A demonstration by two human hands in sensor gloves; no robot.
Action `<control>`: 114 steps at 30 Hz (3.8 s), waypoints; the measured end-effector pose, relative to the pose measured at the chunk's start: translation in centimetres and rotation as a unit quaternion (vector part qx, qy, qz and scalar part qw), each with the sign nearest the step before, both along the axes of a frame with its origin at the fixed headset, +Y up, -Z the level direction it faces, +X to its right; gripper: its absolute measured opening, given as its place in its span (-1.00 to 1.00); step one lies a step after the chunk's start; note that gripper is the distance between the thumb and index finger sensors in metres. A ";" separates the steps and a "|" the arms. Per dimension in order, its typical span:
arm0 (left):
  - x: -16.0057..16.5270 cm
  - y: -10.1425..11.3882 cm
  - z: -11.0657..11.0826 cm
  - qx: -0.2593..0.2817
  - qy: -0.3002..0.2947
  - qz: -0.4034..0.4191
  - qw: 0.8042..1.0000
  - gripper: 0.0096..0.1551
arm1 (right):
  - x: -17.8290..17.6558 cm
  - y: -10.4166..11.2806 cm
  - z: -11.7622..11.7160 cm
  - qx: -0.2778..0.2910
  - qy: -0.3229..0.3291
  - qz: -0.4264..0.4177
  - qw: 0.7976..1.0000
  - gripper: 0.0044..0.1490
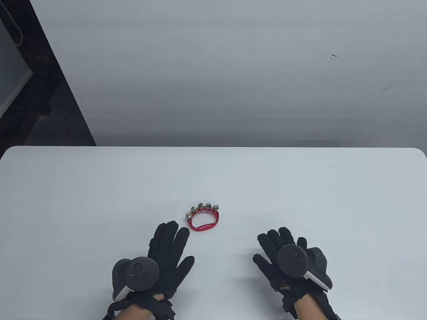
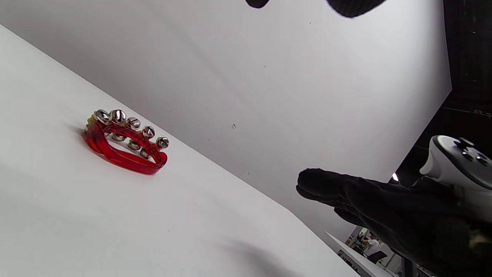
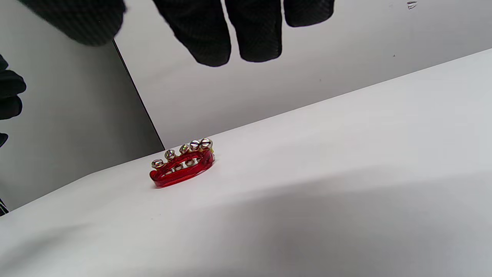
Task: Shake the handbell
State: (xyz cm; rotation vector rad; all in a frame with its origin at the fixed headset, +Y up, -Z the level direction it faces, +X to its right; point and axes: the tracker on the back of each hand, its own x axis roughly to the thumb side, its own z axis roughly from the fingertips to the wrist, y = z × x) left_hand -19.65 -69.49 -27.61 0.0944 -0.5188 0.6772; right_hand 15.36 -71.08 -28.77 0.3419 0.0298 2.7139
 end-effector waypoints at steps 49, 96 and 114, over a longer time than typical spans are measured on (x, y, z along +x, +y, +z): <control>12.3 -4.8 -13.7 -0.124 0.082 -0.395 0.906 -0.20 | 1.1 1.1 0.0 -0.001 0.008 -0.074 0.997 -0.05; 1.1 -3.0 -4.5 -0.190 -0.097 0.286 0.934 -0.54 | 0.0 1.3 0.3 0.022 0.033 -0.140 0.989 -0.03; 1.0 -0.7 -3.6 -0.116 -0.124 0.300 0.939 -0.54 | -0.4 0.6 0.1 0.002 0.033 -0.128 0.991 -0.04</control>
